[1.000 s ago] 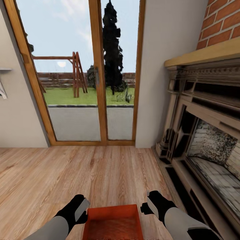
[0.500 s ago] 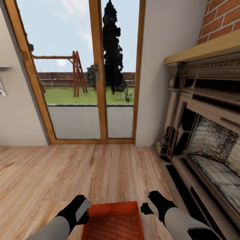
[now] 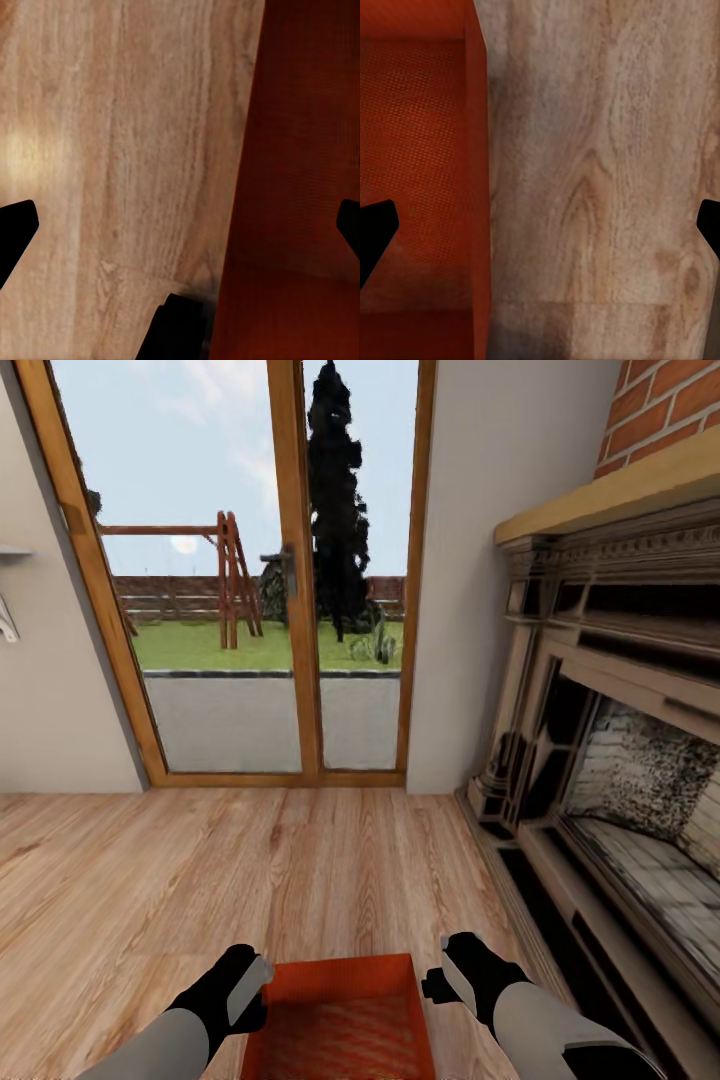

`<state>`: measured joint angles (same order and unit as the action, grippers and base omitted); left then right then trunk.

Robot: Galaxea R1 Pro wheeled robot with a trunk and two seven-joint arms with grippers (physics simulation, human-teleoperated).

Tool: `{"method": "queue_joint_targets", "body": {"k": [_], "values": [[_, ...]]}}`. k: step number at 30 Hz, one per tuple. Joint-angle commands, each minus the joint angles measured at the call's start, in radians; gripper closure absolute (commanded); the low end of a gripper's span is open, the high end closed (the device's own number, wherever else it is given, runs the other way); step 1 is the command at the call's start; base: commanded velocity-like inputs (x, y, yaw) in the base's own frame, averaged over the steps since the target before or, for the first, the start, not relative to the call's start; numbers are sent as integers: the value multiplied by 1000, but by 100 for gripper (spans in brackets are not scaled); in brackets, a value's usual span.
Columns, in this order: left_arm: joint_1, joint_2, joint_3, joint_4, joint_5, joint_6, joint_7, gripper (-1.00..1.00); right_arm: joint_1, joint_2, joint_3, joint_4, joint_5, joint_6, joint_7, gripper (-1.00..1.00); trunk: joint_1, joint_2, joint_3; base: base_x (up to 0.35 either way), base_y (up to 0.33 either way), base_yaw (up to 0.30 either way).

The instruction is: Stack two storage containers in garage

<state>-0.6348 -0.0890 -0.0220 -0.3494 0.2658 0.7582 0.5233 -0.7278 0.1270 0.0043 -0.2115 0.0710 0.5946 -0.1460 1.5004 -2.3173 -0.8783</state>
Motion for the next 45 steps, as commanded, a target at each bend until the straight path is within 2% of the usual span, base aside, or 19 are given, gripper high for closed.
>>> {"method": "queue_joint_targets", "body": {"k": [1,26,31,35,45], "values": [[0,0,-3,-2,10,3,8,-100,0,0,0,-2,7,7,0,-100,4,-8,-4,0,0,0],[0,2,-2,-2,10,3,8,-100,0,0,0,-2,7,7,0,-100,100,-183,-83,0,0,0],[0,2,-3,-2,10,3,8,-100,0,0,0,-2,7,6,1,-100,102,-184,-102,0,0,0],[0,2,-3,-2,10,3,7,-100,0,2,1,-2,10,-5,53,-100,104,-185,-117,0,0,0],[0,2,-3,-2,10,3,7,-100,2,8,3,-2,11,-28,55,-100,108,-187,-156,0,0,0]]}}
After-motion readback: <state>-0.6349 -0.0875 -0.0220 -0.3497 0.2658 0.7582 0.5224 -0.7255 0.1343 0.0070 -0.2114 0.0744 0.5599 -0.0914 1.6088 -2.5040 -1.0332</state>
